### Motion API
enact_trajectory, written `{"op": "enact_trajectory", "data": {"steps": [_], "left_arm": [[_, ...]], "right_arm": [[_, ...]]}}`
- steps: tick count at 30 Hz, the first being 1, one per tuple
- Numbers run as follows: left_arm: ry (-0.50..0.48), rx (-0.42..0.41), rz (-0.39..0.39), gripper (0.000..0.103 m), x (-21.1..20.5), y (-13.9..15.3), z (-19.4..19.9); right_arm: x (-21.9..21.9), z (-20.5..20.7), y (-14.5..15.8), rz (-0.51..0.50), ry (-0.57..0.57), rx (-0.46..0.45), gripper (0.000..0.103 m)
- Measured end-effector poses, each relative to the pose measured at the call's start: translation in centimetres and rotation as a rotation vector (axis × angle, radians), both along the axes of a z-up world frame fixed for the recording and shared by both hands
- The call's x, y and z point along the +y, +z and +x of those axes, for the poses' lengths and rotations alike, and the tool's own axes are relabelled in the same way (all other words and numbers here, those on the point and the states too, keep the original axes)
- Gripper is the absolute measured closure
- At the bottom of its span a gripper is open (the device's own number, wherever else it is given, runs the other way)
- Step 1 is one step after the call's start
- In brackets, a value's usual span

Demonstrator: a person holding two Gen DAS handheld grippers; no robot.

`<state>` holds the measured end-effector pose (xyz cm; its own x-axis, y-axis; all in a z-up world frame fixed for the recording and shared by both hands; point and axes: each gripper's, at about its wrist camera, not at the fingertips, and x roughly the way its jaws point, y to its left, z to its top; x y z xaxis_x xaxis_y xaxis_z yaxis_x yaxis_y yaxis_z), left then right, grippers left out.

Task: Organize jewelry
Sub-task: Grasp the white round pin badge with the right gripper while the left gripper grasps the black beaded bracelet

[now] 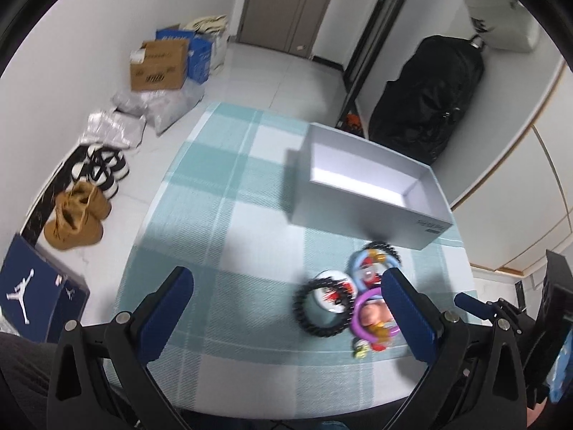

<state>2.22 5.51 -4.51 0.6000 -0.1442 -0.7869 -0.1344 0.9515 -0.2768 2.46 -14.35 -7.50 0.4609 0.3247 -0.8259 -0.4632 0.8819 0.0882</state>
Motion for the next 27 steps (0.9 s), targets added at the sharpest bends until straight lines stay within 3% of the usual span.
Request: {"op": "enact_trajectory", "data": {"steps": [6, 11, 16, 21, 23, 27], "left_arm": [[0.003, 0.022, -0.033, 0.001, 1.0, -0.3, -0.1], [-0.084, 0.006, -0.054, 0.001, 0.0, -0.1, -0.4], [-0.150, 0.064, -0.051, 0.001, -1.0, -1.2, 0.0], [-0.177, 0.135, 0.026, 0.001, -1.8, -2.6, 0.3], [-0.180, 0.154, 0.100, 0.002, -2.4, -3.0, 0.3], [-0.196, 0.195, 0.167, 0.009, -2.9, -3.9, 0.4]], "right_arm": [[0.7, 0.6, -0.6, -0.031, 0.010, 0.027, 0.048], [1.7, 0.5, -1.0, -0.080, 0.034, 0.011, 0.060], [2.1, 0.2, -0.9, -0.105, 0.044, -0.004, 0.062], [2.2, 0.0, -0.6, -0.098, 0.046, -0.008, 0.062], [2.1, -0.1, -0.5, -0.088, 0.042, -0.010, 0.062], [1.6, 0.4, -0.4, -0.070, 0.040, -0.012, 0.062]]}}
